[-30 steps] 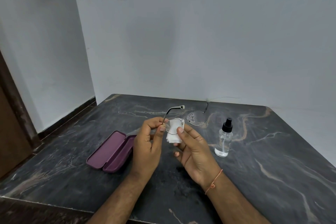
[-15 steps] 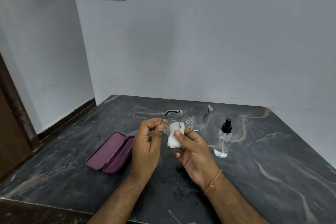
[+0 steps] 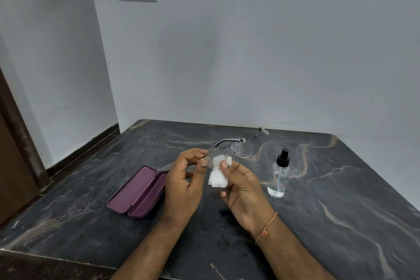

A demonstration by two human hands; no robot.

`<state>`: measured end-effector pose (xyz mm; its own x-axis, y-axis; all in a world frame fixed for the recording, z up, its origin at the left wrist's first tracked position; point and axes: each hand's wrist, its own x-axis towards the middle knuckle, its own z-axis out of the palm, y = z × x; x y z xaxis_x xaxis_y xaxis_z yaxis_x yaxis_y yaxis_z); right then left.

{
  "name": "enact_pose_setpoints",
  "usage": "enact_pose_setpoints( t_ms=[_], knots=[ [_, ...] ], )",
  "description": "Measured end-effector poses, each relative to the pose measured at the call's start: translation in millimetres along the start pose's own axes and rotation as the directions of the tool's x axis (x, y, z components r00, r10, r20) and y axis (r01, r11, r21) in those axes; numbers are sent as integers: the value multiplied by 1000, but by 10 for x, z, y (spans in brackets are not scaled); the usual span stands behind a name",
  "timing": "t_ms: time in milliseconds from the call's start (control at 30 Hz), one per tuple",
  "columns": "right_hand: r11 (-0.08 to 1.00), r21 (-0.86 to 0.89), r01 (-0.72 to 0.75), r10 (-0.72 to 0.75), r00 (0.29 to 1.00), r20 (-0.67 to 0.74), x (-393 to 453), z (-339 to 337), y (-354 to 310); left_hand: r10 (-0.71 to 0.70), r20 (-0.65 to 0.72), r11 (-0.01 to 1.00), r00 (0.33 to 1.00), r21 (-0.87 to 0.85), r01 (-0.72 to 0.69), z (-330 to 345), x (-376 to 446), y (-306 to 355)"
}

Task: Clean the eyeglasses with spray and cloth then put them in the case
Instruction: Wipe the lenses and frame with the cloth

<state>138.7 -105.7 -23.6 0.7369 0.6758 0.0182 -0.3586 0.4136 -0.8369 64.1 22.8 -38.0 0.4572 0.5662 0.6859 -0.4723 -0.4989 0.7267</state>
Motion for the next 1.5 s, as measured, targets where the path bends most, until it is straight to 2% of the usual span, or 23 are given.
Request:
enact_pose_setpoints(
  t_ms=[133,400,567,700,900,1133,1300,1500],
  knots=[
    [1000,21,1,-1,1000,12,-6,5,-8,3,-6,1000,1000,-7,-3,-3,-2,-1],
    [997,-32,-66,70,981,180,-56,14,3,-32,-28,993,999,-112,29,-10,2,23],
    [996,-68,-53,60,993,106,-31,18,27,-45,-32,992,998,-123,41,-1,11,2],
    [1000,-15,-15,16,997,79,-19,15,16,-44,-17,992,999,-119,42,4,14,-11],
    [998,3,-57,56,984,170,-52,22,0,-40,-8,989,999,-139,39,-8,8,6],
    [996,-6,-87,86,976,199,-50,4,-1,-102,5,974,995,-203,101,16,11,12],
    [994,-39,-102,109,964,244,-45,-8,39,-106,9,978,994,-179,106,8,22,-10],
    [996,-73,-42,51,992,114,3,-6,51,-89,-18,988,996,-126,86,12,35,-31]
  ],
)
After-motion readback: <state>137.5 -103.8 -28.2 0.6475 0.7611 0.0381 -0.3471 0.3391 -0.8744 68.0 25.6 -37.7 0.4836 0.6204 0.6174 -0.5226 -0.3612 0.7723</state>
